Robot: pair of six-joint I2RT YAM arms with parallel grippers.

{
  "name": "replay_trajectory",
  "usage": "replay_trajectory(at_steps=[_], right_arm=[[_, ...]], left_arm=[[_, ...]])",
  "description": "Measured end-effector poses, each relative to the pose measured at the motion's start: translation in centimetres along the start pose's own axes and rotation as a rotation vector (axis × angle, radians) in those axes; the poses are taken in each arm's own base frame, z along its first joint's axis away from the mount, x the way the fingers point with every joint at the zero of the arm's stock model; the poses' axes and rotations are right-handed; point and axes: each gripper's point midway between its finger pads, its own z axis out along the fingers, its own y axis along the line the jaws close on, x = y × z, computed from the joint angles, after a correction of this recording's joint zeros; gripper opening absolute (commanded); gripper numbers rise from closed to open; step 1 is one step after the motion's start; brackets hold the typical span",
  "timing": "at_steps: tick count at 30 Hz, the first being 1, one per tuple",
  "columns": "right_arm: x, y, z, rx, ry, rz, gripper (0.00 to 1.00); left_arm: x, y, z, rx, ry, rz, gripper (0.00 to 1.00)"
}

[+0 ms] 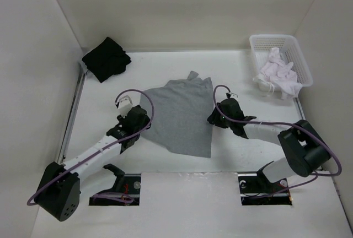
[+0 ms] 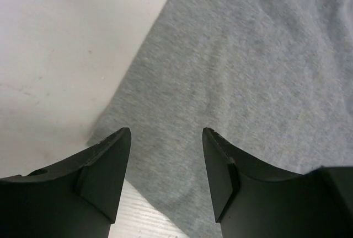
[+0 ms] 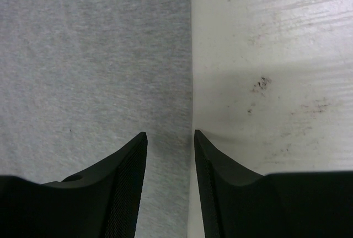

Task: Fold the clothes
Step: Flatten the tank top out

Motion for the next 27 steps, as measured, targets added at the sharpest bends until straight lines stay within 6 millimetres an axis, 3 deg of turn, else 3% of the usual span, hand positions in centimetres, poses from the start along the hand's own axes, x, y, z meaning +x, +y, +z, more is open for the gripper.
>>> replay_trajectory(at_steps=[6, 10, 13, 15, 17, 21, 24, 27], right_arm=[[-0.4, 0.7, 0.6, -0.023, -0.017, 0.0, 0.44], [-0.2, 0.9, 0.9, -0.035, -0.012, 0.0, 0.27], [0.0, 0.9, 1.0, -0.036, -0.002, 0.002, 0.15], [0.1, 0.9, 1.0, -0.039, 0.003, 0.003, 0.12], [0.1, 0.9, 1.0, -0.041, 0.005, 0.004, 0.11], [0.3, 0.8, 0.9, -0.039, 0.007, 0.004, 0.11], [0.3, 0.8, 0.9, -0.039, 0.008, 0.003, 0.11], [0.3, 0.8, 0.9, -0.039, 0.008, 0.003, 0.11]], left_arm=[[1.4, 3.2, -1.2, -0.129, 0.053, -0.066, 0.47], [2.7, 4.7, -1.6, -0.2, 0.09, -0.11, 0.46], [3.4, 5.0, -1.1, -0.227, 0.105, -0.12, 0.32], [4.0, 5.2, -0.4, -0.236, 0.117, -0.119, 0.1], [4.3, 5.0, 0.1, -0.226, 0.127, -0.11, 0.0], [3.6, 3.4, -0.4, -0.153, 0.13, -0.103, 0.0], [2.1, 1.4, -2.8, -0.093, 0.147, -0.09, 0.0], [-1.2, -1.1, -6.3, -0.017, 0.131, -0.12, 0.0]])
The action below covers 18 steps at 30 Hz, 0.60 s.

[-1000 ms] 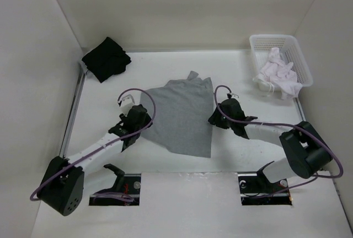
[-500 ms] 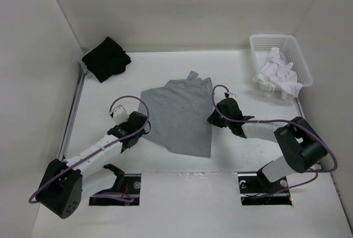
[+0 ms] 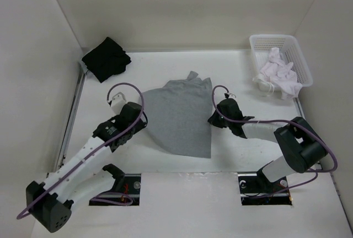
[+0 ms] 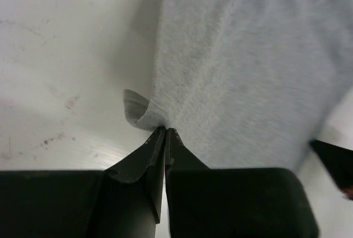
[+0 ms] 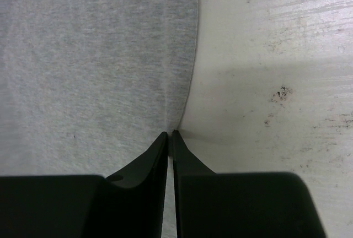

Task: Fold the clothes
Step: Flatten the tank top out

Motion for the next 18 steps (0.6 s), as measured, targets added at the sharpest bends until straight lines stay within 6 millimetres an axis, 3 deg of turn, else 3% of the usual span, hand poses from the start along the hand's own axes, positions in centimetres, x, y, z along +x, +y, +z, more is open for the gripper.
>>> replay_trajectory(at_steps=[4, 7, 11, 15, 18], right_arm=[[0.1, -0.1, 0.0, -0.001, 0.003, 0.0, 0.1], [0.2, -0.1, 0.0, -0.002, 0.003, -0.002, 0.1], [0.2, 0.0, 0.1, -0.004, 0.005, -0.003, 0.08], [-0.2, 0.3, 0.6, -0.009, 0.0, -0.002, 0.08], [-0.4, 0.3, 0.7, -0.009, -0.004, 0.001, 0.08]], left_arm=[[-2.3, -1.8, -3.4, 0.05, -0.001, -0.053, 0.02], [-3.0, -2.5, -2.6, 0.021, 0.032, -0.06, 0.03], [-4.6, -3.1, 4.0, -0.078, 0.087, -0.077, 0.05], [-5.4, -5.1, 12.4, -0.118, 0.154, -0.064, 0.23], [-5.4, -7.9, 16.1, -0.069, 0.163, -0.032, 0.31]])
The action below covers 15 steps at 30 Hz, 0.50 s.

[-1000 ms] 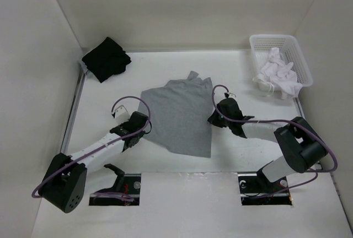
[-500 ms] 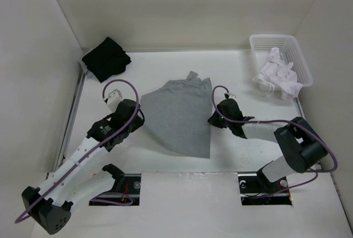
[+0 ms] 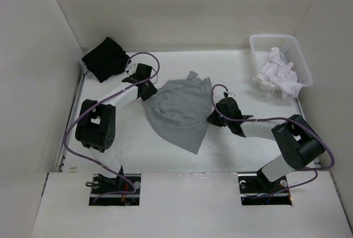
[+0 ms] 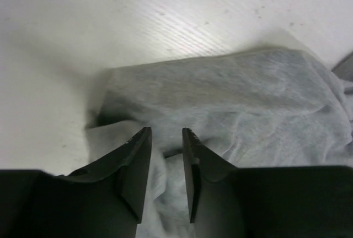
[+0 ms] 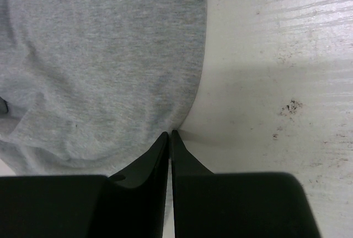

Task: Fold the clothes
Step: Flatten the tank top out

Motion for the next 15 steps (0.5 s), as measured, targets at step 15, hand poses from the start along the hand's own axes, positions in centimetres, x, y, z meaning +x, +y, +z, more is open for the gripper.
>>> replay_trajectory(at_steps=[15], right_arm=[[-2.1, 1.7, -3.6, -0.046, -0.142, -0.051, 0.18]], left_arm=[[0.3, 10.8, -3.8, 0.022, -0.289, -0.147, 0.33]])
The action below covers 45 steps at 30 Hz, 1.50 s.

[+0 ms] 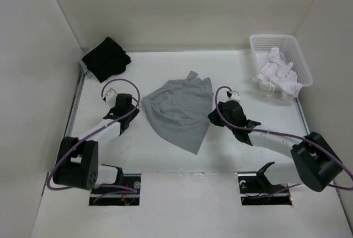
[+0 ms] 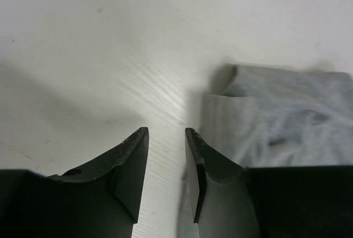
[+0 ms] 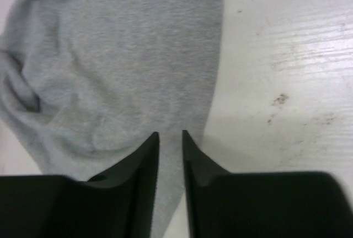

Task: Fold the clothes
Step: Flatten the tank top out

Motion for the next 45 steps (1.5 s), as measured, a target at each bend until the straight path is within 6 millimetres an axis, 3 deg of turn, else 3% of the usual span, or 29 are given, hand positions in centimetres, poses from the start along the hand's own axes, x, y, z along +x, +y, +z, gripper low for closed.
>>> replay_trajectory(at_steps=[2, 4, 7, 8, 10, 14, 17, 20, 25, 27, 29, 31, 34, 37, 40, 45], right_arm=[[0.3, 1.6, -1.1, -0.045, -0.003, -0.028, 0.13], [1.3, 3.3, -2.2, -0.09, 0.015, -0.06, 0.15], [4.1, 4.6, -3.6, -0.121, 0.087, -0.103, 0.33], [5.2, 4.6, -3.9, -0.119, 0.117, -0.118, 0.42], [7.6, 4.3, -4.7, -0.1, 0.178, -0.149, 0.48], [11.8, 3.0, -6.7, -0.048, 0.293, -0.206, 0.54], [13.8, 2.1, -7.7, -0.004, 0.349, -0.241, 0.53], [14.3, 2.3, -7.5, 0.031, 0.364, -0.246, 0.44], [14.5, 3.5, -5.8, 0.067, 0.361, -0.241, 0.07], [14.3, 3.6, -5.4, 0.075, 0.351, -0.228, 0.01], [13.6, 2.8, -5.3, 0.094, 0.332, -0.202, 0.0], [12.3, 0.6, -5.9, 0.145, 0.298, -0.154, 0.0], [9.5, -2.9, -8.0, 0.199, 0.203, -0.025, 0.0], [6.7, -4.2, -9.7, 0.191, 0.099, 0.124, 0.0], [4.1, -5.3, -10.4, 0.197, 0.003, 0.232, 0.0], [2.9, -7.4, -9.8, 0.28, -0.028, 0.218, 0.0]], left_arm=[[1.5, 1.3, 1.4, -0.025, 0.044, -0.004, 0.34], [2.5, 1.2, 2.4, -0.016, 0.074, -0.005, 0.36], [2.6, -0.5, 3.5, 0.047, 0.071, -0.025, 0.36], [2.6, -0.8, 3.6, 0.063, 0.071, -0.029, 0.35], [2.7, -1.3, 3.7, 0.081, 0.072, -0.033, 0.35], [2.5, -1.7, 2.9, 0.111, 0.053, -0.036, 0.35], [2.0, -1.3, 1.4, 0.133, 0.023, -0.042, 0.36], [1.5, -1.3, 0.6, 0.147, 0.002, -0.048, 0.38], [1.1, -1.3, 0.1, 0.151, -0.011, -0.037, 0.38], [0.7, -1.4, -0.4, 0.16, -0.022, -0.032, 0.42], [0.1, -1.9, -1.0, 0.18, -0.041, -0.017, 0.47], [-0.6, -3.0, -1.5, 0.195, -0.062, 0.021, 0.53], [-1.5, -7.3, -2.5, 0.256, -0.09, 0.111, 0.58], [-1.7, -12.1, -3.0, 0.327, -0.107, 0.194, 0.6], [-0.3, -14.4, -2.1, 0.351, -0.074, 0.273, 0.61], [4.2, -14.0, 1.4, 0.328, 0.079, 0.396, 0.53]])
